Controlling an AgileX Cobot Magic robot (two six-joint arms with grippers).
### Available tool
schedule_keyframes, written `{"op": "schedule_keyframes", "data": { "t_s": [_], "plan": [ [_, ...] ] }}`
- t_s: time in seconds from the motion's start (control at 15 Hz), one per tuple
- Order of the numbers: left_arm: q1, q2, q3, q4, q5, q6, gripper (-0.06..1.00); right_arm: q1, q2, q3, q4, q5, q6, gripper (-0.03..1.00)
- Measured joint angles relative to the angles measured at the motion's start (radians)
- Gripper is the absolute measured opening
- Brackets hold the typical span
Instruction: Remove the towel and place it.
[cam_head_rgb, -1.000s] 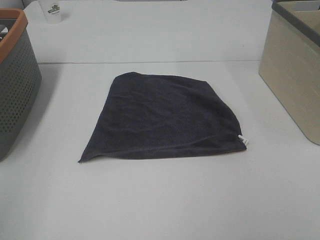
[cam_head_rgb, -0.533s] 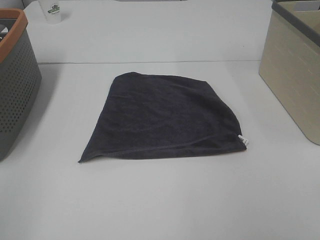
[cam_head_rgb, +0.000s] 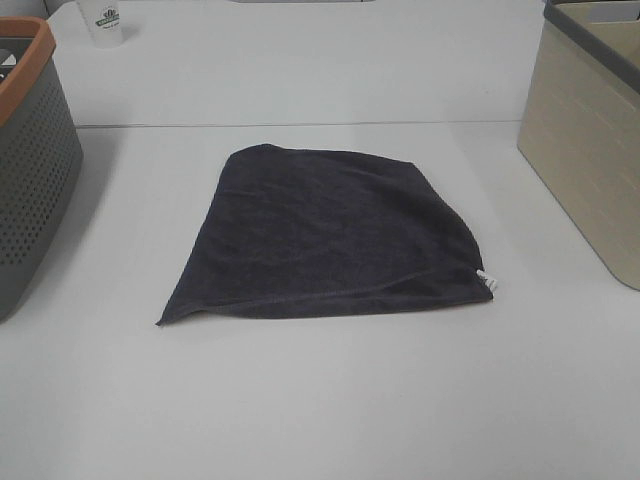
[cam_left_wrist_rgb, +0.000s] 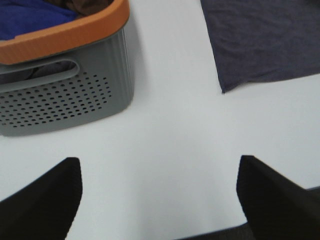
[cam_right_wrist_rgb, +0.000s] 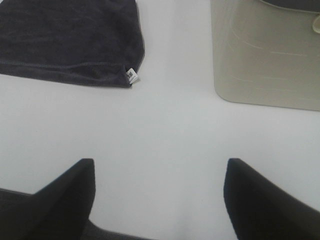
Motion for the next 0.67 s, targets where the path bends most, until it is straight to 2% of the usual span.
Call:
{"op": "schedule_keyframes", "data": {
  "t_s": [0.2, 0.67],
  "plan": [
    [0.000, -0.132, 0.001, 0.000, 0.001, -0.004, 0.79, 0.000, -0.046, 0.003, 0.002, -0.003, 0.000, 0.71],
    [0.000, -0.135, 0.001, -0.001, 0.001, -0.005, 0.79, 0.000, -0.109, 0.003, 0.005, -0.004, 0.000, 0.71]
  ]
}}
